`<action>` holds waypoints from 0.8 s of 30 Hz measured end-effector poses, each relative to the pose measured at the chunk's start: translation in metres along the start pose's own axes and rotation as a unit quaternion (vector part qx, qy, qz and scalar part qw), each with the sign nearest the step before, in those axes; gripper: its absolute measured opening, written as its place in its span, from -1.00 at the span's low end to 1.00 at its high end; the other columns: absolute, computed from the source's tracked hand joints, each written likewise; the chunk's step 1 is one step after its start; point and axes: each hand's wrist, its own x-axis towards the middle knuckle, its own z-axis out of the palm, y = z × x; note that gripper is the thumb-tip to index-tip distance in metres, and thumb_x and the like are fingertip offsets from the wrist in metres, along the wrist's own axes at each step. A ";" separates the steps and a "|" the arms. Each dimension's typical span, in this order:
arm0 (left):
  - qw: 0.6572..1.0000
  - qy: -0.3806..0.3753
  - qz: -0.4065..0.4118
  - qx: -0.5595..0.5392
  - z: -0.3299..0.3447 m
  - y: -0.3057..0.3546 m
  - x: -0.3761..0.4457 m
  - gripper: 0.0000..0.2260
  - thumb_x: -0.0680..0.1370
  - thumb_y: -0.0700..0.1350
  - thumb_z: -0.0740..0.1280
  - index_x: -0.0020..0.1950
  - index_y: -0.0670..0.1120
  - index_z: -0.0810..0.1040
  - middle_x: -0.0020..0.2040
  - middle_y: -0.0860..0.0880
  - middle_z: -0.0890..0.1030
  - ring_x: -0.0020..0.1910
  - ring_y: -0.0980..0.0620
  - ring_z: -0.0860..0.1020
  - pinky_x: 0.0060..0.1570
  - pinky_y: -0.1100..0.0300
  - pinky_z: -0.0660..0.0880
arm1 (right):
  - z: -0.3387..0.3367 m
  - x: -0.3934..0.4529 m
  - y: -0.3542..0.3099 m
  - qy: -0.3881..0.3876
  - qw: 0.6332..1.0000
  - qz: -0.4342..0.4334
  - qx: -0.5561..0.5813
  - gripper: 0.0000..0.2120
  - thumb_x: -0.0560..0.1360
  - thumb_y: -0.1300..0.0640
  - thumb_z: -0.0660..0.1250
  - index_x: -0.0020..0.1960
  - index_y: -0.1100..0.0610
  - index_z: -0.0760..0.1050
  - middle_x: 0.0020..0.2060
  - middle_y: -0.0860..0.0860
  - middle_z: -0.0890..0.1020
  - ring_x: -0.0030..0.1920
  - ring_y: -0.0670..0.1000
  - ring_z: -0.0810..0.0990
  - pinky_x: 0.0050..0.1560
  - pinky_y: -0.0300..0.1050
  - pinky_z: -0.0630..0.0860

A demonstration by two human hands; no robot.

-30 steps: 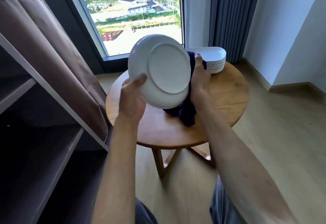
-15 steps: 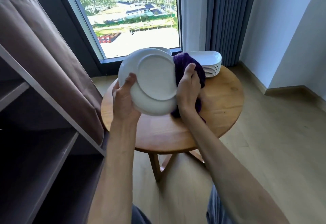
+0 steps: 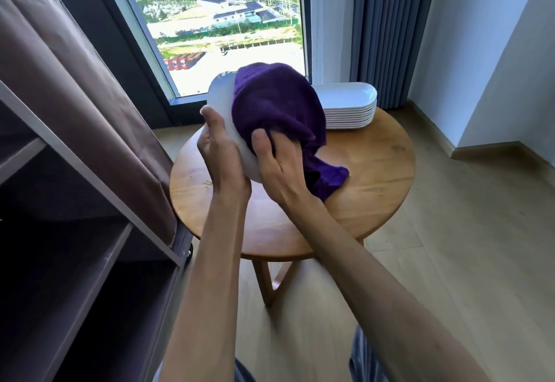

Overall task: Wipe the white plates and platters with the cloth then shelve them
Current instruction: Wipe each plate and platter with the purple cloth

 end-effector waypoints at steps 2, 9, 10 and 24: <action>1.000 -0.017 -0.019 -0.003 0.000 0.007 0.001 -0.60 0.65 0.22 0.14 -0.25 0.10 0.61 -0.24 0.05 0.64 -0.18 0.09 0.62 -0.14 0.16 0.58 | 0.002 -0.009 -0.002 -0.028 0.999 0.001 0.035 -0.70 0.61 -0.07 0.15 -0.10 0.09 0.54 -0.27 -0.20 0.53 -0.14 -0.11 0.52 -0.07 0.14 0.53; 0.972 -0.079 -0.103 -0.194 -0.012 -0.003 -0.004 -0.39 0.72 0.25 -0.04 -0.07 0.02 0.75 -0.02 -0.03 0.72 0.04 0.02 0.66 0.07 0.12 0.59 | -0.005 -0.003 -0.005 -0.212 0.965 0.149 0.040 -0.76 0.47 -0.14 0.44 0.12 -0.34 0.53 0.19 -0.33 0.52 0.18 -0.39 0.43 0.31 -0.46 0.30; 0.972 -0.097 -0.094 -0.192 -0.015 -0.004 -0.005 -0.39 0.70 0.28 -0.04 -0.01 0.04 0.76 0.03 -0.02 0.72 0.10 0.01 0.66 0.10 0.10 0.58 | -0.003 0.001 -0.007 -0.176 0.972 0.148 0.046 -0.75 0.44 -0.13 0.48 0.03 -0.34 0.47 0.13 -0.38 0.48 0.05 -0.45 0.41 0.18 -0.63 0.23; 0.987 -0.115 -0.087 -0.070 -0.036 -0.026 -0.036 -0.74 0.49 -0.19 0.38 0.16 -0.07 0.70 0.04 -0.17 0.69 0.03 -0.19 0.65 0.04 -0.10 0.62 | -0.027 0.086 0.023 -0.157 0.956 0.247 -0.023 -0.60 0.63 -0.17 0.21 0.06 0.07 0.71 0.11 0.01 0.69 0.18 0.03 0.58 0.29 -0.03 0.44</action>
